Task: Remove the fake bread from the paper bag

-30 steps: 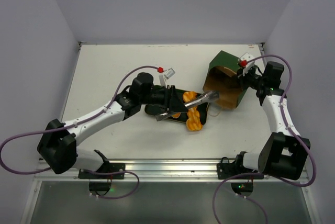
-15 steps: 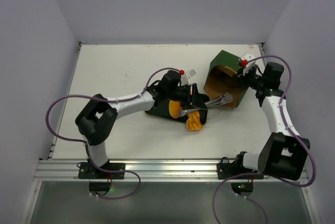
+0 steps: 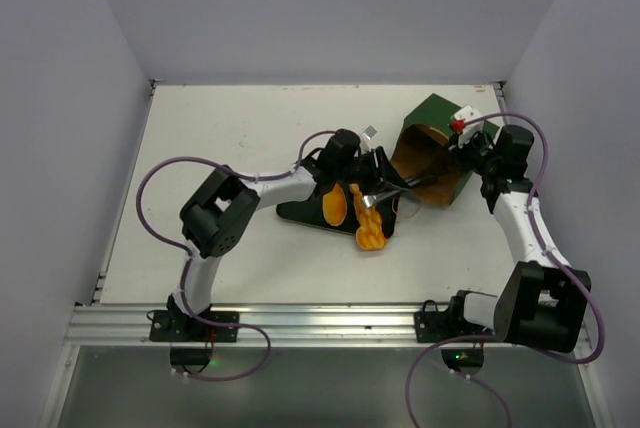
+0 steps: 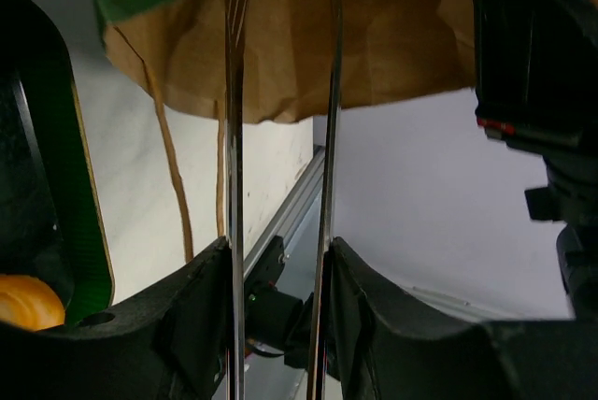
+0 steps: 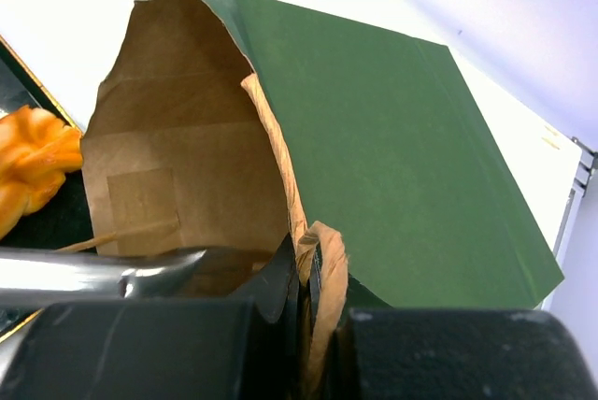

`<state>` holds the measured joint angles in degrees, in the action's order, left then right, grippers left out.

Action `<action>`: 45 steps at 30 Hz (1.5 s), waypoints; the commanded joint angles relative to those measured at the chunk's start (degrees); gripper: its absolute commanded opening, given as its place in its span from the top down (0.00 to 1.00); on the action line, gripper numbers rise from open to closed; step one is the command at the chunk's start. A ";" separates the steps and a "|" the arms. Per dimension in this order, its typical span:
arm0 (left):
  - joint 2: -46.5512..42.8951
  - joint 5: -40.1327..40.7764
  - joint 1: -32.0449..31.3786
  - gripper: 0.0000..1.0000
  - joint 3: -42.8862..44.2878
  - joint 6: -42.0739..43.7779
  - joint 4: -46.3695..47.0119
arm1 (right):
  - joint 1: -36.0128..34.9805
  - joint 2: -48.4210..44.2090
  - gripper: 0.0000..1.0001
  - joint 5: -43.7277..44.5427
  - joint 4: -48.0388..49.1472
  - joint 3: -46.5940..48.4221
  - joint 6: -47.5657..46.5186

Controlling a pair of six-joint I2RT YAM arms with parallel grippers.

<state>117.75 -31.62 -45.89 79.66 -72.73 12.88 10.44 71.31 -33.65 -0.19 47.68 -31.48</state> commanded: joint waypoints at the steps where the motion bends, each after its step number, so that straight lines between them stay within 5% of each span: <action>1: 1.42 2.08 0.98 0.52 4.62 -4.26 3.29 | -0.94 -1.96 0.99 2.10 4.93 -0.83 -0.15; 20: 11.53 4.46 1.86 0.50 16.22 -7.52 -0.48 | -3.23 -2.40 0.98 3.24 4.76 -1.80 -2.17; 45: 15.83 2.70 2.38 0.41 20.45 -6.55 -5.41 | -6.04 -1.87 0.98 5.00 3.79 -2.24 -4.55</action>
<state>133.14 -27.73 -44.16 96.62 -80.12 9.26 5.04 70.48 -28.86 1.30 45.50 -35.03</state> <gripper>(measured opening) 0.582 0.040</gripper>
